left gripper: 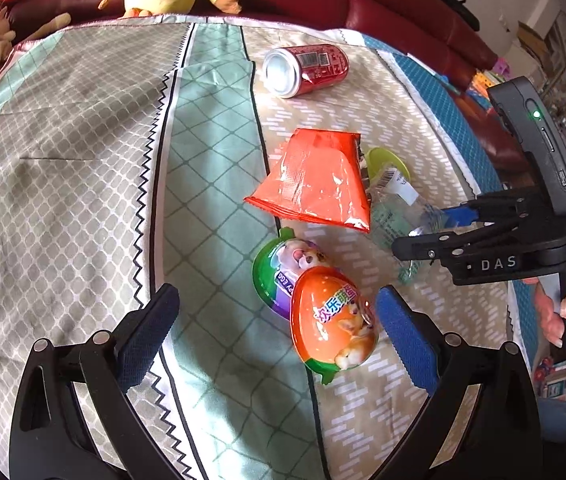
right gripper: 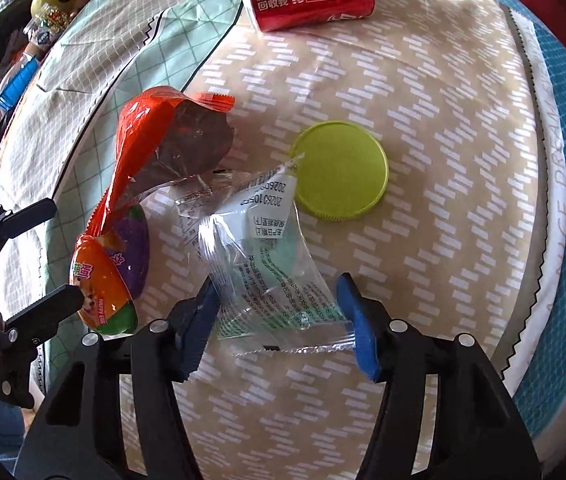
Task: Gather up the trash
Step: 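Grasp the orange snack packet with the left tool while the right tool grasps the clear packet, then carry both packets over the teal bin and open both tools to drop them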
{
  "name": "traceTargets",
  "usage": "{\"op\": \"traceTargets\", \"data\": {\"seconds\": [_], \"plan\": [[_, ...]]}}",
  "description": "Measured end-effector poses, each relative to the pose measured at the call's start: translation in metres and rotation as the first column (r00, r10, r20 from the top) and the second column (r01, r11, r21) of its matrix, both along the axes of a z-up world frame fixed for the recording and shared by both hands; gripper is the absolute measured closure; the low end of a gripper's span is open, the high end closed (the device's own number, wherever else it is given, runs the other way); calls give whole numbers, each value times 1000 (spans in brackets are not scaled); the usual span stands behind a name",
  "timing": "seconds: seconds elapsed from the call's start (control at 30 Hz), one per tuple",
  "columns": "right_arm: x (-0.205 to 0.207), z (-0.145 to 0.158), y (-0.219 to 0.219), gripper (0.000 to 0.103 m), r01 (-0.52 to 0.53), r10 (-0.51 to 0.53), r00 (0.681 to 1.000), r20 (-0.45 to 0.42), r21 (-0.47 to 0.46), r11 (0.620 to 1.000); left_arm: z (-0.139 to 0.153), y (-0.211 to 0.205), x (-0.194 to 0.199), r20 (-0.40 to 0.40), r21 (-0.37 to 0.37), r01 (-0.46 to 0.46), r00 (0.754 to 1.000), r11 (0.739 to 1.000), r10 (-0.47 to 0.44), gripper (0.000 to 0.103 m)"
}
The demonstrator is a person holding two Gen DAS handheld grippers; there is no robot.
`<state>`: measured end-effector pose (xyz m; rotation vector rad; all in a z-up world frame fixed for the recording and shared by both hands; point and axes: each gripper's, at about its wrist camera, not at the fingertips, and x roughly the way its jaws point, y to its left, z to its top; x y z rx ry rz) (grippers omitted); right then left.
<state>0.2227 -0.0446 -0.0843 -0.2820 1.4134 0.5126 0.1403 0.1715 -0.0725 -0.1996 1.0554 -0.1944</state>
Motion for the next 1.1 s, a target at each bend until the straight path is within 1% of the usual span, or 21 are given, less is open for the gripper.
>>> {"op": "traceTargets", "data": {"seconds": [0.1,0.13,0.27,0.4,0.43,0.47,0.53,0.6,0.63,0.67,0.77,0.9,1.03,1.1], "plan": [[-1,9,-12,52,21,-21,1000,14,2,1000,3,-6,13,6,6,24,1000,1000,-24,4],[-2,12,-23,54,30,-30,999,17,8,1000,4,-10,19,10,13,36,999,999,-36,4],[0,27,-49,56,86,-87,996,30,26,996,5,-26,47,8,45,88,996,995,-89,4],[-5,34,-75,57,135,-136,990,43,40,990,-1,-40,71,4,91,110,994,990,-111,4],[-6,35,-82,57,151,-154,987,46,50,987,-2,-42,74,13,100,115,993,988,-117,7],[-7,36,-87,57,166,-169,984,51,57,985,-3,-46,77,15,115,125,992,985,-128,21],[-7,37,-95,57,204,-208,976,61,67,977,-8,-51,81,-17,135,145,989,980,-144,43],[-9,38,-103,57,240,-246,966,79,77,968,-8,-54,79,-4,161,146,989,976,-147,48],[-9,38,-107,57,252,-259,962,86,85,964,-8,-55,77,-2,163,143,989,976,-145,55],[-11,39,-111,57,266,-275,957,89,99,959,-7,-54,76,0,159,133,991,978,-135,60],[-17,43,-123,57,298,-312,944,105,133,945,1,-54,69,14,154,93,995,984,-97,61],[-25,47,-139,57,336,-362,925,120,191,922,20,-68,55,53,126,92,994,988,-100,60],[-35,43,-173,57,406,-437,895,87,243,881,35,-101,47,71,91,142,986,986,-149,60],[-41,43,-190,57,432,-466,880,92,254,866,39,-123,44,80,90,176,980,980,-183,60]]}}
